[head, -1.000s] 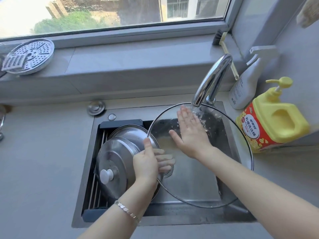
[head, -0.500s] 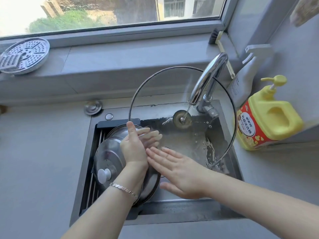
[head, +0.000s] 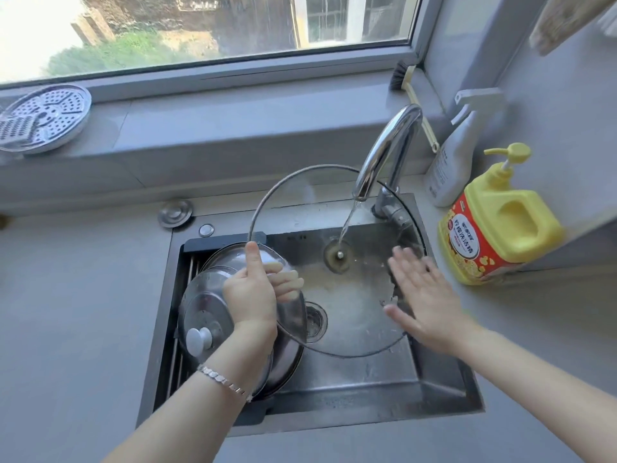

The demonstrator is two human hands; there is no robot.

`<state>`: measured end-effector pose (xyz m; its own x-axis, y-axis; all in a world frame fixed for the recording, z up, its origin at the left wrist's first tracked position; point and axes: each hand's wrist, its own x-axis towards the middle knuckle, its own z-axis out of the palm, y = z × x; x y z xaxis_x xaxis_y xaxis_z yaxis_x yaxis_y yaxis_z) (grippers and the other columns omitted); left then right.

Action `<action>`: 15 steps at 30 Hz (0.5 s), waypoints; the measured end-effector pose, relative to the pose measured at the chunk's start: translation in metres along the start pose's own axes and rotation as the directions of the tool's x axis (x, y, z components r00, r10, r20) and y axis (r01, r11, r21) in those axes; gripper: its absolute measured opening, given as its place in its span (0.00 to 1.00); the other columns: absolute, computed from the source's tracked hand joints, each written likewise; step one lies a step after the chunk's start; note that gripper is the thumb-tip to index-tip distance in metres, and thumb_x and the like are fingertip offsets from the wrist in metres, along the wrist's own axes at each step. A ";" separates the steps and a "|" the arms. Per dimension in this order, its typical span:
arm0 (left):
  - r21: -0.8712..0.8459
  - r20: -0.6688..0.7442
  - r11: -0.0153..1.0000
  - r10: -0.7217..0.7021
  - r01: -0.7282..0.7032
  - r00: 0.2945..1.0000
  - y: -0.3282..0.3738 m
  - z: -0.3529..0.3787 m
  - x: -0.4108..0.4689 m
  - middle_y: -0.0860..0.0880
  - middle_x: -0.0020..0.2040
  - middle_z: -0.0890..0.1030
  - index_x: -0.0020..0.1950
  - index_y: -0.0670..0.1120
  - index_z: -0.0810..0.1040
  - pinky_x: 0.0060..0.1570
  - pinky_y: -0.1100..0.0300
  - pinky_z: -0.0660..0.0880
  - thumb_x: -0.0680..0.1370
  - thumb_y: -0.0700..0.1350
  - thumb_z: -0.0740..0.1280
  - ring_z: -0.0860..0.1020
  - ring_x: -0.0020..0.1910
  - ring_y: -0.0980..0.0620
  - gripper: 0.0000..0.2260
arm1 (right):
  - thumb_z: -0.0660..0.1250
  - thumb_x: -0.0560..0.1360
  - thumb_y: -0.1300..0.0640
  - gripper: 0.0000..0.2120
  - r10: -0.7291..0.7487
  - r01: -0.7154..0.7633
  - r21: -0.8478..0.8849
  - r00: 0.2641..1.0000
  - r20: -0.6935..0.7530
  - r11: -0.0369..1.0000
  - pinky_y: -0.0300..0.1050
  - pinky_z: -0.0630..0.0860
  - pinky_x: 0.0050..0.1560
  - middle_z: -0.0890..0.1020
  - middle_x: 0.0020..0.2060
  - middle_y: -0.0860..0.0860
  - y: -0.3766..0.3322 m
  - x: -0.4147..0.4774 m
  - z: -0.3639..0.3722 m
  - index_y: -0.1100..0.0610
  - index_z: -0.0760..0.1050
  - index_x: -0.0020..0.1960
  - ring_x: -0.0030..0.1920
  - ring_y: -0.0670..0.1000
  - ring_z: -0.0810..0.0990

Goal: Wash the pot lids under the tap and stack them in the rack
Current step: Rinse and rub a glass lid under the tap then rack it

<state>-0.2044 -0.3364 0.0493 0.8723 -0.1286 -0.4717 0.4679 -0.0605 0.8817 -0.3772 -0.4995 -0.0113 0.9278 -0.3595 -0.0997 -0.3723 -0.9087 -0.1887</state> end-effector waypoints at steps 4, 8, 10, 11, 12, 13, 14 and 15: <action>0.062 0.076 0.969 -0.243 0.239 0.967 -0.028 -0.008 -0.004 0.41 0.24 0.80 0.41 0.33 0.74 0.18 0.61 0.73 0.79 0.57 0.56 0.78 0.20 0.47 0.26 | 0.69 0.73 0.48 0.48 0.569 -0.541 0.636 0.801 0.189 0.550 0.49 0.44 0.74 0.43 0.76 0.55 0.023 -0.003 -0.011 0.57 0.37 0.75 0.75 0.52 0.43; 0.084 0.174 0.922 -0.386 0.377 0.906 -0.060 -0.007 -0.010 0.39 0.27 0.81 0.41 0.33 0.75 0.19 0.61 0.75 0.80 0.57 0.54 0.80 0.23 0.46 0.27 | 0.67 0.73 0.63 0.22 0.463 -0.576 0.813 0.699 0.545 -0.088 0.46 0.80 0.43 0.79 0.57 0.60 0.044 0.005 -0.035 0.59 0.67 0.66 0.50 0.60 0.81; 0.079 0.233 0.888 -0.459 0.454 0.857 -0.073 -0.003 -0.012 0.40 0.26 0.81 0.42 0.33 0.73 0.21 0.61 0.76 0.81 0.55 0.52 0.80 0.23 0.47 0.26 | 0.65 0.72 0.71 0.17 0.447 -0.561 0.821 0.712 0.542 -0.103 0.43 0.81 0.32 0.85 0.43 0.57 0.048 0.002 -0.048 0.60 0.72 0.58 0.37 0.57 0.84; 0.084 0.249 0.861 -0.505 0.501 0.826 -0.082 -0.002 -0.010 0.39 0.28 0.81 0.44 0.33 0.72 0.21 0.61 0.77 0.82 0.54 0.51 0.80 0.23 0.47 0.25 | 0.63 0.72 0.74 0.18 0.456 -0.546 0.832 0.719 0.525 -0.096 0.43 0.80 0.29 0.85 0.37 0.55 0.050 0.001 -0.053 0.60 0.72 0.58 0.33 0.55 0.84; 0.104 0.246 0.839 -0.543 0.535 0.803 -0.090 0.001 -0.009 0.39 0.31 0.81 0.47 0.33 0.71 0.22 0.60 0.77 0.82 0.53 0.51 0.81 0.23 0.46 0.23 | 0.63 0.71 0.75 0.18 0.465 -0.541 0.838 0.723 0.511 -0.079 0.45 0.81 0.28 0.85 0.33 0.54 0.051 0.001 -0.057 0.62 0.73 0.58 0.30 0.54 0.83; 0.156 0.213 0.824 -0.567 0.545 0.796 -0.101 0.003 -0.004 0.39 0.34 0.80 0.51 0.32 0.71 0.22 0.59 0.77 0.82 0.51 0.53 0.80 0.24 0.45 0.21 | 0.63 0.71 0.76 0.18 0.478 -0.543 0.838 0.725 0.496 -0.047 0.46 0.81 0.28 0.84 0.32 0.54 0.050 0.002 -0.061 0.63 0.73 0.58 0.29 0.53 0.83; 0.259 0.157 0.806 -0.578 0.532 0.800 -0.107 0.006 -0.002 0.40 0.37 0.79 0.54 0.32 0.71 0.25 0.58 0.76 0.82 0.49 0.55 0.80 0.25 0.44 0.19 | 0.63 0.71 0.76 0.17 0.493 -0.543 0.840 0.725 0.481 -0.021 0.46 0.81 0.28 0.84 0.32 0.54 0.047 0.005 -0.064 0.65 0.73 0.58 0.27 0.52 0.82; 0.388 0.109 0.779 -0.570 0.493 0.814 -0.113 0.009 0.001 0.41 0.38 0.77 0.56 0.33 0.71 0.30 0.58 0.75 0.81 0.47 0.57 0.79 0.28 0.44 0.17 | 0.62 0.71 0.76 0.18 0.511 -0.539 0.842 0.722 0.467 -0.009 0.46 0.80 0.27 0.83 0.33 0.56 0.044 0.008 -0.066 0.65 0.73 0.58 0.26 0.52 0.82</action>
<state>-0.2577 -0.3386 -0.0510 0.4279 -0.1784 -0.8860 0.7395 -0.4946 0.4567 -0.3849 -0.5563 0.0444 0.4689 -0.6244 -0.6247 -0.5158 0.3805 -0.7676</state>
